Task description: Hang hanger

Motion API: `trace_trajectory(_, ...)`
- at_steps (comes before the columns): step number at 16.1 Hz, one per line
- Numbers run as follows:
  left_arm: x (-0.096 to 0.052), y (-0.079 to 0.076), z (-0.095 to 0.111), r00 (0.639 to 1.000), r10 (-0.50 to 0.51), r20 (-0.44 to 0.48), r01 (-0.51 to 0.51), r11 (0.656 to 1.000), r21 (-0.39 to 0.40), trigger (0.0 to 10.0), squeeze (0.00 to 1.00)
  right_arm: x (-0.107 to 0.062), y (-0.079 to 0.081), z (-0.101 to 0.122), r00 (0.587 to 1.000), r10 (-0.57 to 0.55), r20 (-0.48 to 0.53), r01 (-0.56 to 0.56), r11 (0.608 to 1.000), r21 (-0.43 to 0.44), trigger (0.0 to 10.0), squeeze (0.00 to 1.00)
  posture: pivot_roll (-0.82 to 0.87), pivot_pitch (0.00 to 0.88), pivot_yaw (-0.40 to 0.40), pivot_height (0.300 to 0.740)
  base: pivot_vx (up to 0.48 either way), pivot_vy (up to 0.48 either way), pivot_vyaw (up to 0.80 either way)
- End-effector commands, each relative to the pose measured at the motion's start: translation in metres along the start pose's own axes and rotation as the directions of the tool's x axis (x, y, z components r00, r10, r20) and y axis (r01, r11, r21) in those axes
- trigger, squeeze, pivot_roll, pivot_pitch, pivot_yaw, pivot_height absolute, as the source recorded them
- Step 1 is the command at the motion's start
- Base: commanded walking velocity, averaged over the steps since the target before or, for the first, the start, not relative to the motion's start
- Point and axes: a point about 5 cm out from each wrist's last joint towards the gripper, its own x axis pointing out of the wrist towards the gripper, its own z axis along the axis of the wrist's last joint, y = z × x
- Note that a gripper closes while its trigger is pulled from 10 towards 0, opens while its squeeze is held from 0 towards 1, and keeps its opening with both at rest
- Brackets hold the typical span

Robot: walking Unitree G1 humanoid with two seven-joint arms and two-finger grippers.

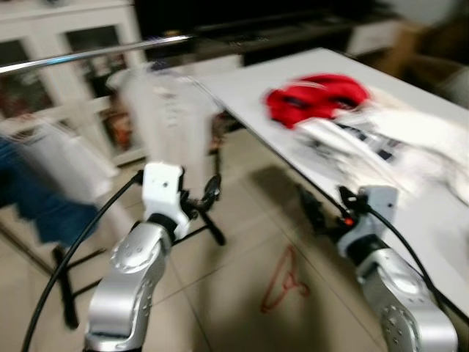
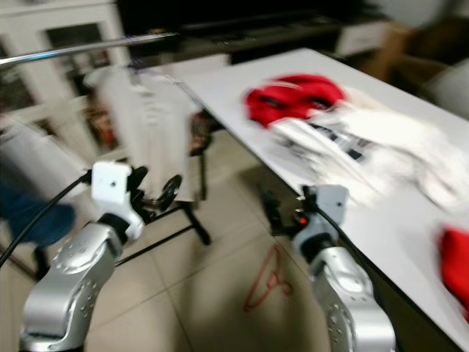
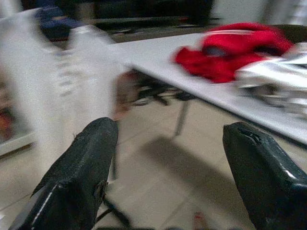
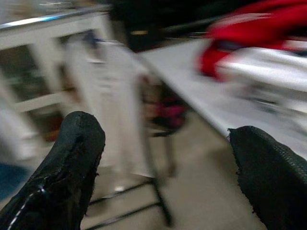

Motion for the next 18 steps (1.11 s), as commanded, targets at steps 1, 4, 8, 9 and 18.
trace_trajectory(1,-0.003,0.004,0.003,1.0,0.025,0.007,-0.025,1.0,0.012,10.0,0.0,0.003,0.007,0.001,0.998,0.064,-0.001,-0.064,0.998,0.003,10.0,1.0,-0.08,0.0,-0.002,0.74,0.277,0.0,0.8)
trace_trajectory(4,-0.005,0.006,0.004,0.999,0.036,0.01,-0.037,0.999,0.027,10.0,0.0,0.007,0.017,0.0,0.984,0.18,0.0,-0.18,0.984,-0.005,10.0,1.0,-0.06,0.0,-0.009,0.74,0.274,0.0,0.8)
trace_trajectory(8,-0.004,0.009,0.007,0.999,0.044,0.014,-0.045,0.998,0.033,10.0,0.0,0.009,0.021,0.004,0.977,0.209,0.033,-0.209,0.978,-0.01,10.0,1.0,-0.06,0.0,-0.001,0.74,0.274,0.0,0.8)
trace_trajectory(9,-0.003,0.008,0.007,0.999,0.041,0.016,-0.041,0.999,0.035,10.0,0.0,0.009,0.02,0.005,0.977,0.209,0.038,-0.209,0.978,-0.014,10.0,1.0,-0.06,0.0,0.003,0.74,0.274,0.0,0.8)
trace_trajectory(18,0.009,0.003,0.01,1.0,0.0,0.03,-0.001,0.999,0.044,10.0,0.0,0.011,0.013,0.014,0.981,0.172,0.086,-0.164,0.983,-0.085,10.0,1.0,-0.09,0.0,0.025,0.74,0.272,0.0,0.8)
